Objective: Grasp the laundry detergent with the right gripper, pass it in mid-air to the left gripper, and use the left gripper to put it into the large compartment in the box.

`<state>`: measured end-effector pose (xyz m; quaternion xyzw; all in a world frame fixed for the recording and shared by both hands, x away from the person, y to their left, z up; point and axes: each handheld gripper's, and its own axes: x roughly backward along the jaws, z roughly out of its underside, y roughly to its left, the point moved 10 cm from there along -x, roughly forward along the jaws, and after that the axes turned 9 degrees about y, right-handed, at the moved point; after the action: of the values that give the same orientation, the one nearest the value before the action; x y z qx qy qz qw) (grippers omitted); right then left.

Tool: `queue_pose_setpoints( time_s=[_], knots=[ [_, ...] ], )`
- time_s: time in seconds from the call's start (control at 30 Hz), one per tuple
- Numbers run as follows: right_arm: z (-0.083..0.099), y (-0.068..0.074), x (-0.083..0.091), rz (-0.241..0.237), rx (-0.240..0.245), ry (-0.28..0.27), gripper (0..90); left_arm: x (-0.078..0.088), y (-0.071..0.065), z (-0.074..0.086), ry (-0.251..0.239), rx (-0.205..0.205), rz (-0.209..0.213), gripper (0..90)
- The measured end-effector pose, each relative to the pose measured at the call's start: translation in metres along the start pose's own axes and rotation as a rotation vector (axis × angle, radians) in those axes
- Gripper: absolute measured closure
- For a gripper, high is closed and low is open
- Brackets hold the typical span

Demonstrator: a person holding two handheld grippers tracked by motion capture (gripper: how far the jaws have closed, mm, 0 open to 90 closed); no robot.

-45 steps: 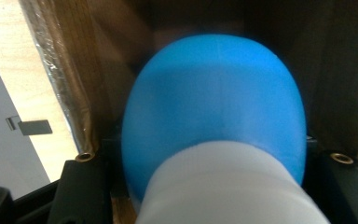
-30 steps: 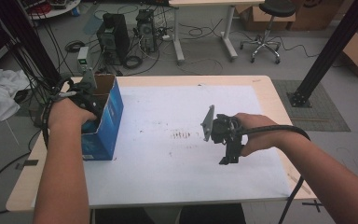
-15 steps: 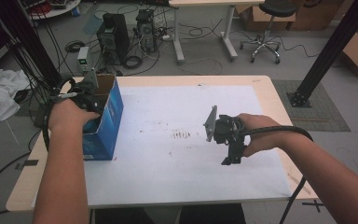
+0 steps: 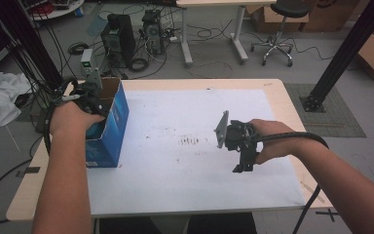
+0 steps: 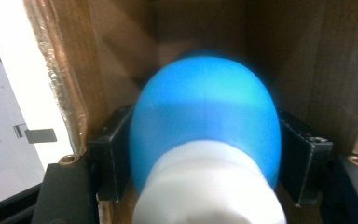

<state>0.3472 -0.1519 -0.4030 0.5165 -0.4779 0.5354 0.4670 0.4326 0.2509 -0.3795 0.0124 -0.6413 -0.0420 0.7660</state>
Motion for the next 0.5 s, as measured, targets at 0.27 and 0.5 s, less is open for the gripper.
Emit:
queue_pose_setpoints(
  time_s=[0.27, 0.5],
  knots=[
    [-0.003, -0.001, 0.001, 0.002, 0.004, -0.004, 1.4, 0.009, 0.0, 0.003, -0.014, -0.001, -0.014, 30.8],
    [-0.008, -0.002, 0.004, 0.014, 0.015, -0.01, 1.9, 0.022, 0.003, 0.008, -0.035, 0.007, -0.022, 22.6]
  ],
)
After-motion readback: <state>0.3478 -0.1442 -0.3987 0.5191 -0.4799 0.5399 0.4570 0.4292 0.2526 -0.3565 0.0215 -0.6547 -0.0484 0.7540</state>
